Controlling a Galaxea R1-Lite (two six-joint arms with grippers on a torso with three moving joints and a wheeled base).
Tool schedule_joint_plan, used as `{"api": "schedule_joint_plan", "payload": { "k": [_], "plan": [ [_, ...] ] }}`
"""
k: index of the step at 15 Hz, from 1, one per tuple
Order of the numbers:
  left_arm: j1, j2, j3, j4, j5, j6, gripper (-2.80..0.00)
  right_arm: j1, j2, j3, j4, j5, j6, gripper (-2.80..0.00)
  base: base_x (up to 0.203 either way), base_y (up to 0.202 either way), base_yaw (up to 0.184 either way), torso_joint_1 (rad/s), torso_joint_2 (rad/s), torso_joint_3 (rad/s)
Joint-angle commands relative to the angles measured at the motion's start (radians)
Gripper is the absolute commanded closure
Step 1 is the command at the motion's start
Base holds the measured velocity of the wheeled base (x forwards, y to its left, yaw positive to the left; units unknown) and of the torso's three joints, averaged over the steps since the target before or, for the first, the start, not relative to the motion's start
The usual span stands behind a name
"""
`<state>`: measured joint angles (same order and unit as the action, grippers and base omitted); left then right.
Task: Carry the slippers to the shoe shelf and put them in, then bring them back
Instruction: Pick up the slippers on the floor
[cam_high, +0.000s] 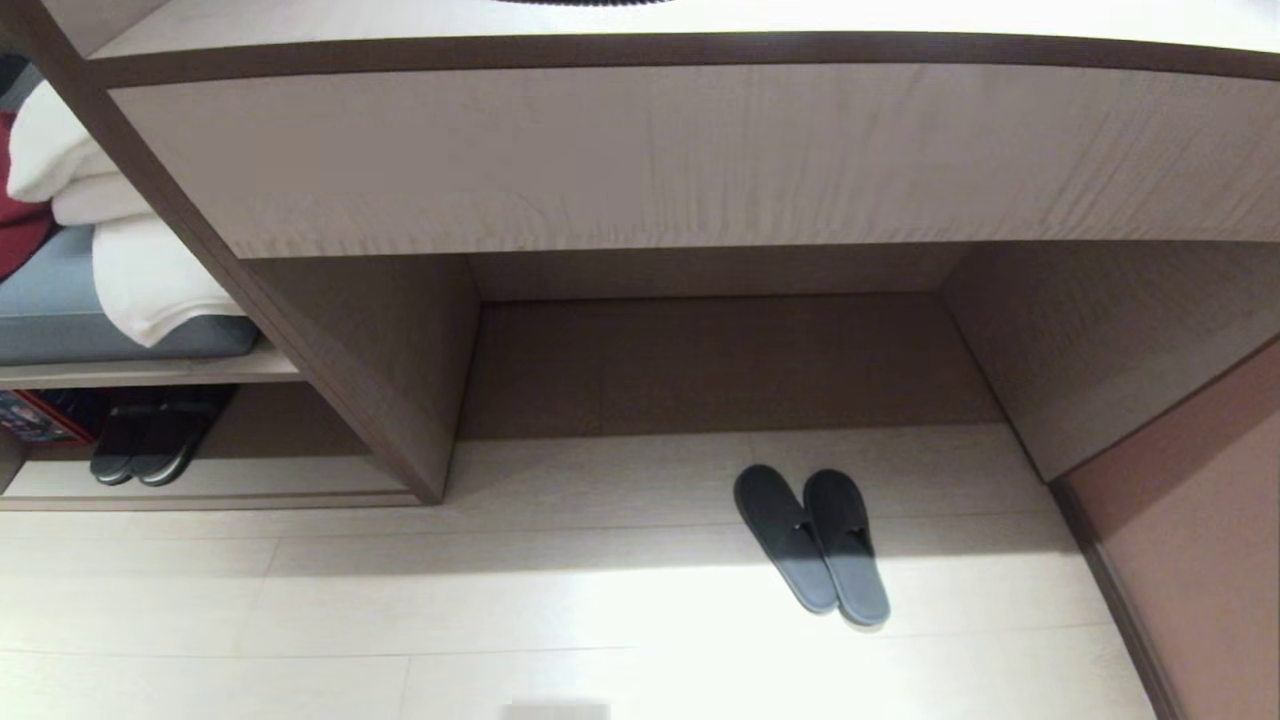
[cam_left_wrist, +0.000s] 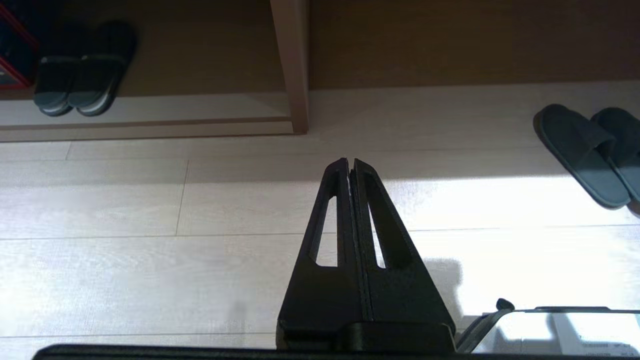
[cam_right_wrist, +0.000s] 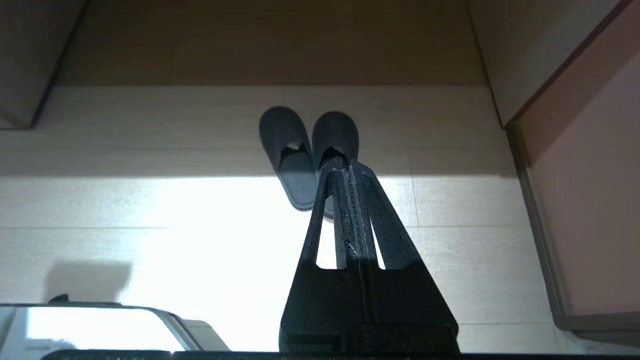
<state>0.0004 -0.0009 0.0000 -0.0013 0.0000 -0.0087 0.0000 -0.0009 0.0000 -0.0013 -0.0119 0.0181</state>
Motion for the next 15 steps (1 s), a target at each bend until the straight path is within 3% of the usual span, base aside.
{"api": "schedule_joint_plan", "payload": {
  "k": [1,15],
  "plan": [
    [0.0,0.001,0.0,0.0,0.0,0.0,0.0,0.0,0.001,0.0,0.0,0.0,0.0,0.0,0.0,0.0,0.0,0.004,0.0,-0.198],
    [0.001,0.001,0.0,0.0,0.0,0.0,0.0,0.0,0.001,0.0,0.0,0.0,0.0,0.0,0.0,0.0,0.0,0.003,0.0,-0.198]
  ]
}}
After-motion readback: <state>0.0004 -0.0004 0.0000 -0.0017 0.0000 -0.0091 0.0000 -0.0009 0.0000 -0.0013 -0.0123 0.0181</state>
